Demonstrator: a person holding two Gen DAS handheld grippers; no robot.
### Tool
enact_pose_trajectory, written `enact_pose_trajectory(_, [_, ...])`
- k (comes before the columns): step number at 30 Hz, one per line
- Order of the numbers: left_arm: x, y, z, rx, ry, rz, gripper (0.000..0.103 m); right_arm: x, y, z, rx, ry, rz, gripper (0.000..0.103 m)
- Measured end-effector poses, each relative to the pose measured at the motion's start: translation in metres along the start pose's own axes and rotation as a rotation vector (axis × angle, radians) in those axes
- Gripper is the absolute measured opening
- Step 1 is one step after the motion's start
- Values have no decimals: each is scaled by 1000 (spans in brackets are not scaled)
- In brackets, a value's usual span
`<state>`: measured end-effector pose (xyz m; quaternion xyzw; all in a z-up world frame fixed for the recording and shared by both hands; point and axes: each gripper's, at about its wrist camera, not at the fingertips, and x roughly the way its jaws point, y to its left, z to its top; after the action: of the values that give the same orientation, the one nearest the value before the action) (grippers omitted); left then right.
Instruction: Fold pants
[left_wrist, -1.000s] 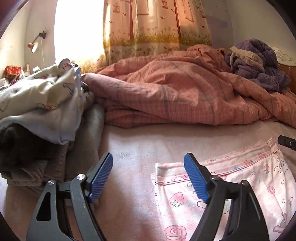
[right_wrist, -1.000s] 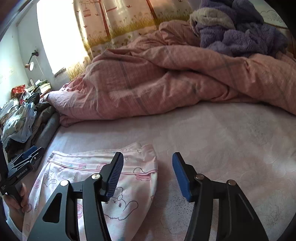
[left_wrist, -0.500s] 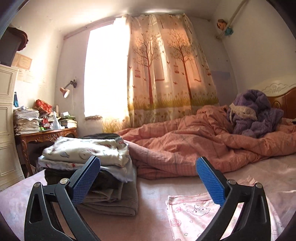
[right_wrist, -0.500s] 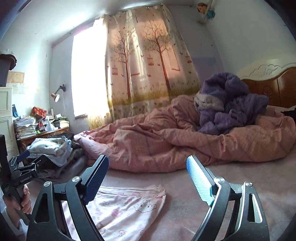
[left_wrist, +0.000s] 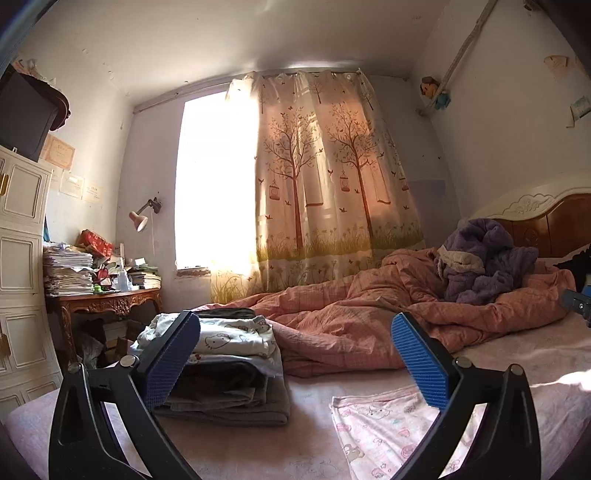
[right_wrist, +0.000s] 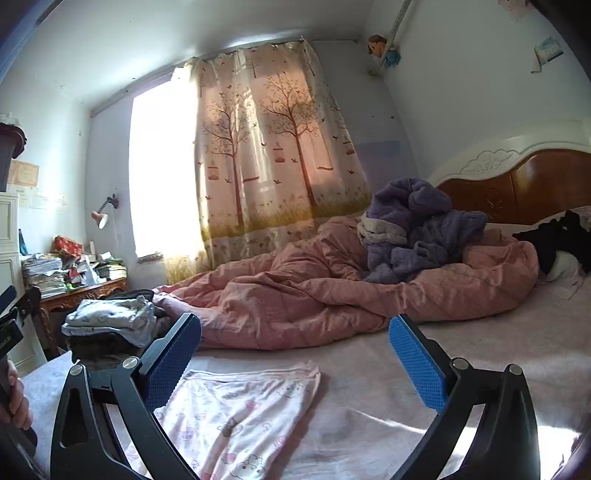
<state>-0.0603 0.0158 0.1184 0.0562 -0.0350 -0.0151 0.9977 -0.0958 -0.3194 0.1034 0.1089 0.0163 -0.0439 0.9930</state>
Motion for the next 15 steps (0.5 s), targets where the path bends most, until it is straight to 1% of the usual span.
enact_pose_trajectory(1, [-1, 0, -5, 6, 8, 1, 103, 5, -2, -1, -12, 17, -40, 102])
enact_pose_trajectory(3, [-1, -2, -14, 25, 11, 5, 103, 16, -8, -6, -35, 48, -147, 102])
enact_pose_trajectory(5, [-1, -3, -25, 24, 23, 10, 103, 27, -19, -12, -32, 44, -250, 102])
enact_pose_trajectory(6, [0, -2, -29, 16, 36, 3, 103, 29, -25, -15, -24, 36, -274, 102])
enact_pose_trajectory(8, [2, -2, -37, -1, 66, -11, 103, 29, -39, -19, 1, 28, -265, 102])
enact_pose_trajectory(9, [3, -2, -40, -3, 75, -13, 103, 26, -45, -20, 12, 27, -251, 102])
enact_pose_trajectory(10, [3, -3, -42, -1, 84, -14, 103, 17, -57, -20, 32, 3, -220, 102])
enact_pose_trajectory(12, [1, -4, -44, 1, 92, -9, 103, 14, -62, -19, 36, -9, -215, 102])
enact_pose_trajectory(15, [-11, -2, -44, -44, 88, -28, 103, -3, -73, -11, 21, -41, -183, 102])
